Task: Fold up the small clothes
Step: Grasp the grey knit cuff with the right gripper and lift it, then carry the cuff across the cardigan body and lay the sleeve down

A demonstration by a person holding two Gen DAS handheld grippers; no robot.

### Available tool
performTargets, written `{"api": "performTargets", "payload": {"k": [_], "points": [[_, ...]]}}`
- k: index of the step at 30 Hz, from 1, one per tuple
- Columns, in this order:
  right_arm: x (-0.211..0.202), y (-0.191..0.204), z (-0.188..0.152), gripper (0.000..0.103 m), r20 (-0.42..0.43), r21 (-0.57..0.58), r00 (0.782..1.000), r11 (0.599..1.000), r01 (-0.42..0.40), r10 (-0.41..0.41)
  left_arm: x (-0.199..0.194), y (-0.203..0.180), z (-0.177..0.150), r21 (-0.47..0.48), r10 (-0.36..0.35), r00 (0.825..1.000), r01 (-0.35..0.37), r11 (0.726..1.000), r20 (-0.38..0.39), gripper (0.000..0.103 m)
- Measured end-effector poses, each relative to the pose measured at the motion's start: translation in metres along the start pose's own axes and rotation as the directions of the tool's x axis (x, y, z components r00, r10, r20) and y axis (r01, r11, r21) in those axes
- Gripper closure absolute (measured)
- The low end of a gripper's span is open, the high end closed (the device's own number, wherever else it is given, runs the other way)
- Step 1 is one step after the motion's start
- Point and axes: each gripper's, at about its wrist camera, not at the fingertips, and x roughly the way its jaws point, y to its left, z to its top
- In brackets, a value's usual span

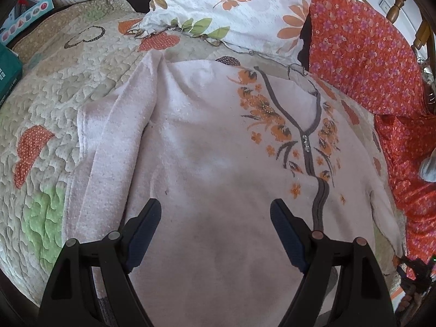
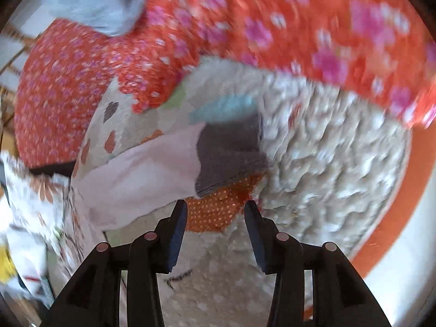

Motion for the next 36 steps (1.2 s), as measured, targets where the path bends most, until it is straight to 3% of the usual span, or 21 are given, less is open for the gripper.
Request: {"api": "performTargets", "payload": {"k": [3, 5, 6, 7, 10, 15, 18, 23, 27, 30, 36], "points": [[0.005, 0.011, 0.006, 0.055, 0.085, 0.015, 0.996, 1.000, 0.015, -0.016, -0.007, 0.006, 0.006, -0.011, -0.008, 1.000, 0.008, 1.000, 0.008, 0.022], [0.013, 0.024, 0.015, 0.057, 0.123, -0.026, 0.989, 0.996, 0.085, -0.081, -0.015, 0.013, 0.012, -0.025, -0.006, 1.000, 0.007, 1.000, 0.024, 0.022], [0.017, 0.033, 0.020, 0.064, 0.135, -0.057, 0.983, 0.989, 0.135, -0.127, -0.021, 0.019, 0.017, -0.036, -0.005, 0.999, 0.006, 0.999, 0.040, 0.022], [0.023, 0.044, 0.025, 0.096, 0.135, -0.104, 0.977, 0.978, 0.182, -0.168, -0.028, 0.026, 0.021, -0.049, -0.002, 0.998, 0.005, 0.999, 0.058, 0.022], [0.021, 0.077, 0.029, 0.098, 0.183, -0.188, 0.962, 0.954, 0.234, -0.200, -0.049, 0.053, 0.035, -0.100, 0.034, 0.992, -0.021, 0.995, 0.126, 0.022], [0.009, 0.187, 0.011, 0.098, 0.169, -0.378, 0.985, 0.921, 0.096, -0.033, -0.080, 0.112, 0.062, -0.208, 0.143, 0.966, -0.098, 0.973, 0.213, 0.021], [0.014, 0.279, -0.026, 0.098, 0.096, -0.522, 0.989, 0.852, -0.043, 0.109, -0.097, 0.147, 0.067, -0.307, 0.183, 0.950, -0.101, 0.946, 0.252, 0.021], [0.043, 0.397, -0.119, 0.098, -0.109, -0.672, 0.964, 0.697, -0.251, 0.241, -0.099, 0.178, 0.066, -0.385, 0.155, 0.956, -0.049, 0.921, 0.250, 0.019], [0.078, 0.459, -0.197, 0.098, -0.248, -0.723, 0.935, 0.595, -0.352, 0.252, -0.095, 0.188, 0.067, -0.411, 0.128, 0.965, -0.023, 0.911, 0.229, 0.019], [0.103, 0.481, -0.239, 0.098, -0.305, -0.740, 0.927, 0.558, -0.376, 0.221, -0.093, 0.193, 0.066, -0.427, 0.112, 0.970, -0.010, 0.904, 0.215, 0.019], [0.152, 0.516, -0.304, 0.098, -0.349, -0.797, 0.929, 0.482, -0.364, 0.125, -0.092, 0.199, 0.066, -0.447, 0.097, 0.973, 0.008, 0.894, 0.211, 0.019]]}}
